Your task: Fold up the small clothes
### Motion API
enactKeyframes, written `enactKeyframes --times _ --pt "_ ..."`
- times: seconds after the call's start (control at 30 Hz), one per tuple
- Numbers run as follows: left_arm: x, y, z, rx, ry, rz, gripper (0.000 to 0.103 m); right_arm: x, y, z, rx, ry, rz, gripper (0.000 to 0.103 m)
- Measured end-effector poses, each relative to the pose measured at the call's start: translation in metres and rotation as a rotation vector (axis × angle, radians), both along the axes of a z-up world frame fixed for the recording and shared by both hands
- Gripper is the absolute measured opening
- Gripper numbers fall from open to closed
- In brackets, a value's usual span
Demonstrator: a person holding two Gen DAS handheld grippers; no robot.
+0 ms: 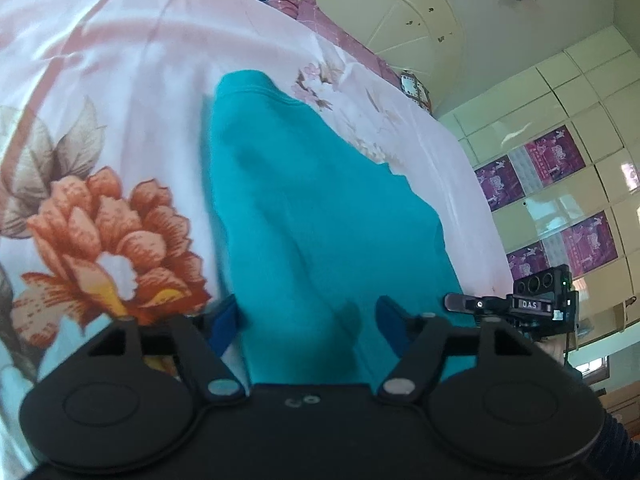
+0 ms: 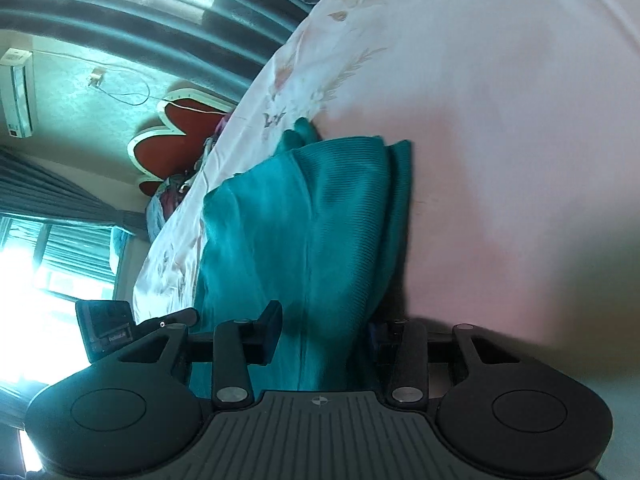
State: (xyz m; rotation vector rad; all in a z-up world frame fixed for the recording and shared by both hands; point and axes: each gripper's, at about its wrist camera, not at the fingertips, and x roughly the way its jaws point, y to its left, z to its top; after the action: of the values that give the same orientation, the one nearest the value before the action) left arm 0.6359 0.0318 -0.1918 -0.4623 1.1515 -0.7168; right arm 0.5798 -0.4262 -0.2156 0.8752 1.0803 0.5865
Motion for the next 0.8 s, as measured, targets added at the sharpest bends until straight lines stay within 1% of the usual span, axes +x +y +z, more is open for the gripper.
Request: enactKeyframes --times 0.03,0.07,0.1,0.13,0.17,0.23,0.4,0.57,0.7,0.8 --pt "-0.001 -0.004 0.001 0.018 -0.011 -0.004 0.069 0.002 0.005 0.001 -0.019 -0.011 0.006 0.041" --pt "-0.001 -0.007 0.004 0.04 -0.023 -0.006 0.061 0.001 0.009 0.005 -0.047 -0.024 0.013 0.041" --pt "-0.001 -0.012 0.006 0.073 -0.04 -0.008 0.054 0.002 0.013 0.008 -0.076 -0.036 0.017 0.035" --pt "-0.003 -0.017 0.008 0.115 -0.059 -0.017 0.042 0.003 0.019 0.012 -0.128 -0.049 0.03 0.019" --pt "-0.003 -0.019 0.009 0.122 -0.067 -0.021 0.034 0.002 0.025 0.016 -0.167 -0.063 0.045 0.018" --pt "-0.006 -0.021 0.015 0.114 -0.1 -0.03 0.027 0.001 0.032 0.025 -0.213 -0.098 0.057 0.016" --pt "-0.01 -0.018 0.031 0.106 -0.141 -0.036 0.025 -0.007 0.041 0.052 -0.251 -0.172 0.063 0.015" --pt "-0.018 -0.007 0.057 0.091 -0.189 -0.056 0.024 -0.018 0.06 0.09 -0.286 -0.254 0.077 0.014" --pt "-0.025 0.017 0.082 0.089 -0.23 -0.068 0.024 -0.026 0.09 0.116 -0.297 -0.308 0.094 0.014" --pt "-0.03 0.046 0.096 0.094 -0.256 -0.064 0.024 -0.03 0.123 0.132 -0.301 -0.341 0.112 0.014"
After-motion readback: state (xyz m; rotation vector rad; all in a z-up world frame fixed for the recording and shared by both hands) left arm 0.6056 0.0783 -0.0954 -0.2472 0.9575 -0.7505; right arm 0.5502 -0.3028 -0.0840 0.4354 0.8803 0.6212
